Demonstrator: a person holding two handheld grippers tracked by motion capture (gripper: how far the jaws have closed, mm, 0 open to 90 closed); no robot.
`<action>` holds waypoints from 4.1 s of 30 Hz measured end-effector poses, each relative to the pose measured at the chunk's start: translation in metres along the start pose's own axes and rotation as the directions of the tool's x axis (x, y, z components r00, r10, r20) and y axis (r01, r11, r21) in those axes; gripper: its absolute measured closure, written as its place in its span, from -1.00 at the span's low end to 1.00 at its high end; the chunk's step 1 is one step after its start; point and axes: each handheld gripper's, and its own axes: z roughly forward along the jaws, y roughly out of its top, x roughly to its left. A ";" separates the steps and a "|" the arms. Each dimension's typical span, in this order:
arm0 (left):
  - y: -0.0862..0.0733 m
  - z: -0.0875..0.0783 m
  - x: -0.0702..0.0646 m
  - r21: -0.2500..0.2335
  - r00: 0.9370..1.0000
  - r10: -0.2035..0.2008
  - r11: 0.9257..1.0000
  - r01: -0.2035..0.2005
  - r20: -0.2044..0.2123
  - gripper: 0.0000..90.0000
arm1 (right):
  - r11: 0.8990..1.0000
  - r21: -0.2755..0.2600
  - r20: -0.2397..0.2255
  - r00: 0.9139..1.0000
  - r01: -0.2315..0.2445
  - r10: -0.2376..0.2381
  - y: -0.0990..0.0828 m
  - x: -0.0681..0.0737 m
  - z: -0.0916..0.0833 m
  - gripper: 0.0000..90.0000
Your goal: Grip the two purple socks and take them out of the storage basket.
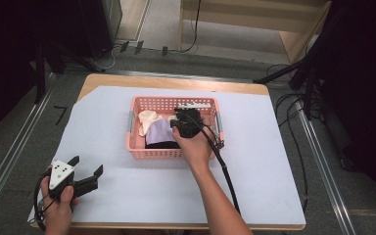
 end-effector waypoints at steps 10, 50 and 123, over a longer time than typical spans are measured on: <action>0.000 0.000 0.000 -0.002 1.000 0.002 1.000 -0.002 -0.001 -0.67 | 0.997 0.066 0.007 0.999 0.043 -0.043 -0.007 0.007 0.022 0.18; 0.000 0.000 0.000 0.003 1.000 0.005 1.000 -0.005 0.000 -0.67 | 0.956 -0.265 -0.004 0.991 0.125 -0.130 0.016 0.011 -0.030 0.96; 0.000 0.001 -0.002 0.004 1.000 0.015 1.000 -0.015 -0.009 -0.67 | 0.988 -0.104 0.213 0.973 0.117 -0.093 -0.032 -0.073 -0.050 0.69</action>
